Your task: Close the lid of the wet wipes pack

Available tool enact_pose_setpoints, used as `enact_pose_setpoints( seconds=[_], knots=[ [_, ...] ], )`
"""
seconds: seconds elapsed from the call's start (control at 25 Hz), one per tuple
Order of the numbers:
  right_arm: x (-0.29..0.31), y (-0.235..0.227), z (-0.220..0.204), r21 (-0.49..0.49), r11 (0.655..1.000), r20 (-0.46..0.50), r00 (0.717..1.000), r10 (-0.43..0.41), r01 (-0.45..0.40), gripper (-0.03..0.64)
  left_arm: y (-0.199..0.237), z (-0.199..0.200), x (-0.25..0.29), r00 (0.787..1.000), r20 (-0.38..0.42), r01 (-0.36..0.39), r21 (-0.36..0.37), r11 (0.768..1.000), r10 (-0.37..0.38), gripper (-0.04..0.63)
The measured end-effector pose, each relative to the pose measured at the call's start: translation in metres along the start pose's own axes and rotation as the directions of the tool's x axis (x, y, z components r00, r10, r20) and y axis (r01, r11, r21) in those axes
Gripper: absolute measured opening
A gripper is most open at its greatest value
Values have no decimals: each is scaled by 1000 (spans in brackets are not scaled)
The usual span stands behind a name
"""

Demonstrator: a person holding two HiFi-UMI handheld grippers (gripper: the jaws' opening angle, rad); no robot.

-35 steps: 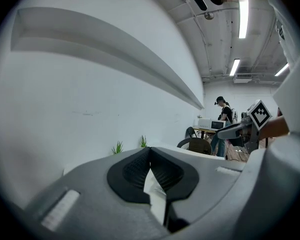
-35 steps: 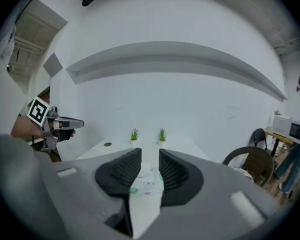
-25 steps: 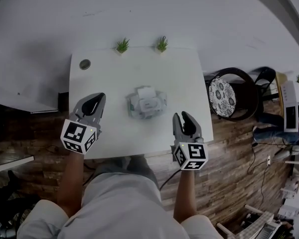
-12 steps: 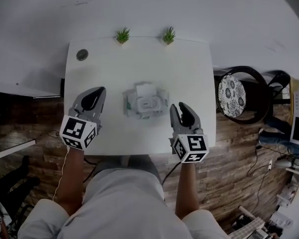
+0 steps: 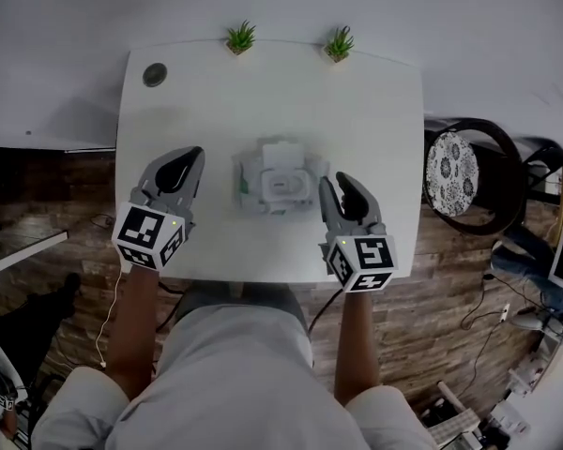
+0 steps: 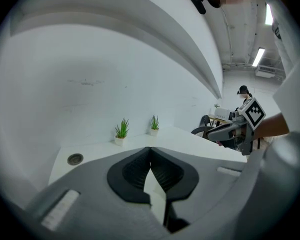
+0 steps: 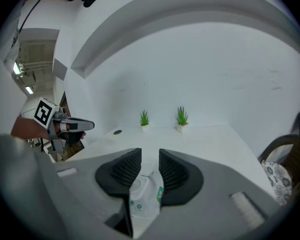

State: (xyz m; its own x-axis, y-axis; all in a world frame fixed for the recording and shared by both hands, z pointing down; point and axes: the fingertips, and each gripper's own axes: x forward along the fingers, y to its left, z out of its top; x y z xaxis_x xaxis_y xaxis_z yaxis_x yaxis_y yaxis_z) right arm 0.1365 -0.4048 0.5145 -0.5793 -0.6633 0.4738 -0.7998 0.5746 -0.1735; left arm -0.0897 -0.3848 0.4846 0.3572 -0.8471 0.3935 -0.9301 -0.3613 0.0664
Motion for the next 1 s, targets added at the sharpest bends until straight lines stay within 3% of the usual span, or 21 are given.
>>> enact_pose_setpoints(
  seconds=[0.68,1.0],
  knots=[
    [41,-4,-22,-7,995,-84,991,101,-102,115,-14,-37,38,997,-69,38,-41,998,-40,6],
    [65,6,-23,-104,964,-170,959,225,-245,115,-10,-46,44,997,-70,28,-61,998,-32,6]
  ],
)
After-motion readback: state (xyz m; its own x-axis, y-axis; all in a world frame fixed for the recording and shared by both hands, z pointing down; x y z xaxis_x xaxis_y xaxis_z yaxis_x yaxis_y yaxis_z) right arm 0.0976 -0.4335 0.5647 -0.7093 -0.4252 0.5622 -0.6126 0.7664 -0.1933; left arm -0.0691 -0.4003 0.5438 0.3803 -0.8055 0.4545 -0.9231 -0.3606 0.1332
